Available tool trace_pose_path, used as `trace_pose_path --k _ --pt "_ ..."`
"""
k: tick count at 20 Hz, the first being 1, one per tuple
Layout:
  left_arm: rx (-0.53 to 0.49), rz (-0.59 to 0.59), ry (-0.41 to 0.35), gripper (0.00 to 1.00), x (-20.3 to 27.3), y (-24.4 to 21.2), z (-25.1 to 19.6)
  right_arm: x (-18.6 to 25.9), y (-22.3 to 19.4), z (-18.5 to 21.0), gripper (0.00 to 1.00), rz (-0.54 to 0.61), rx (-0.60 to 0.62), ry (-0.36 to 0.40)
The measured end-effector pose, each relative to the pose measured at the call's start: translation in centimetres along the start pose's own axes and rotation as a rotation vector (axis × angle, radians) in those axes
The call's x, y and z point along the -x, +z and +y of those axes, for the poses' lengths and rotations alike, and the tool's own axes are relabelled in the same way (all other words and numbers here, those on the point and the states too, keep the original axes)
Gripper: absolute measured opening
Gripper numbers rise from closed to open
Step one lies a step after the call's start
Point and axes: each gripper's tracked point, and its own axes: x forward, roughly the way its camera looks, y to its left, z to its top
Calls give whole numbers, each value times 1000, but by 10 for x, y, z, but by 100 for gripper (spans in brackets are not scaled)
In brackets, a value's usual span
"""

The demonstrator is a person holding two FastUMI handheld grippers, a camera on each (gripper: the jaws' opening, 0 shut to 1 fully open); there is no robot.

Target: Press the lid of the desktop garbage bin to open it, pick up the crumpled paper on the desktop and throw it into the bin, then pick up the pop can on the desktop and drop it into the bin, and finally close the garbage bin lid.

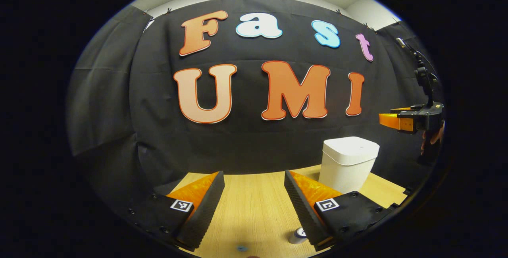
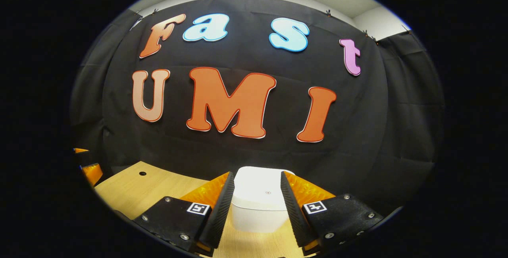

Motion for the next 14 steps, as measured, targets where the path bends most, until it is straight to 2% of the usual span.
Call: trace_pose_path --k 8,14 --pt "-27 5 92 96 -2 0 13 -58 -20 -16 41 80 -34 43" --pt "-38 43 157 97 -1 -6 18 -96 -52 -37 18 175 -37 31"
